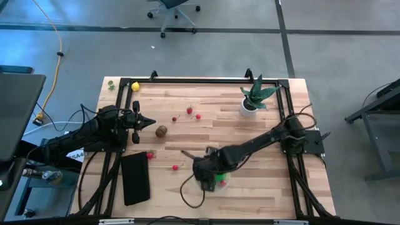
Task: Pick and placing Produce into tupperware
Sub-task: Put the red cherry into the transparent container
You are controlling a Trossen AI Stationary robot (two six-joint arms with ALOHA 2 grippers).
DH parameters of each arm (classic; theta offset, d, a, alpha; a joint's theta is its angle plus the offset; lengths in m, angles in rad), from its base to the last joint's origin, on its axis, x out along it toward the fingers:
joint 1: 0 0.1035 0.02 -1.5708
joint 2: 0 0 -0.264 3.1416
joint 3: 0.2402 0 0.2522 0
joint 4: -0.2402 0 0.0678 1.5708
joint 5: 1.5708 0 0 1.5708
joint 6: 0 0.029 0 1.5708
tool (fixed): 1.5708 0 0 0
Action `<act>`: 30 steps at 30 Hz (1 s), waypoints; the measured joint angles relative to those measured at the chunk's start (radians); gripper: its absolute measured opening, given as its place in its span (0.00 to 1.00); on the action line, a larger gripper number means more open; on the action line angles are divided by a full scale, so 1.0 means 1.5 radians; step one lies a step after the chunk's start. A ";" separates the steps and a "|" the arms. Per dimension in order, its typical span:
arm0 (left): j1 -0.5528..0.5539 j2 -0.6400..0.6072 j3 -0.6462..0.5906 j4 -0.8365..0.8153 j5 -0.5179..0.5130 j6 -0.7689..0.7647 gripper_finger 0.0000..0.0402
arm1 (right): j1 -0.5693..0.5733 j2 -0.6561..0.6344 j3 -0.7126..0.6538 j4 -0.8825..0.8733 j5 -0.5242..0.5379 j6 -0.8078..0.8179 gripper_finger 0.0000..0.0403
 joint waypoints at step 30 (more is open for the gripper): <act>0.000 0.000 0.000 0.000 0.000 0.000 0.00 | -0.414 -0.068 -0.306 0.421 -0.095 -0.319 0.49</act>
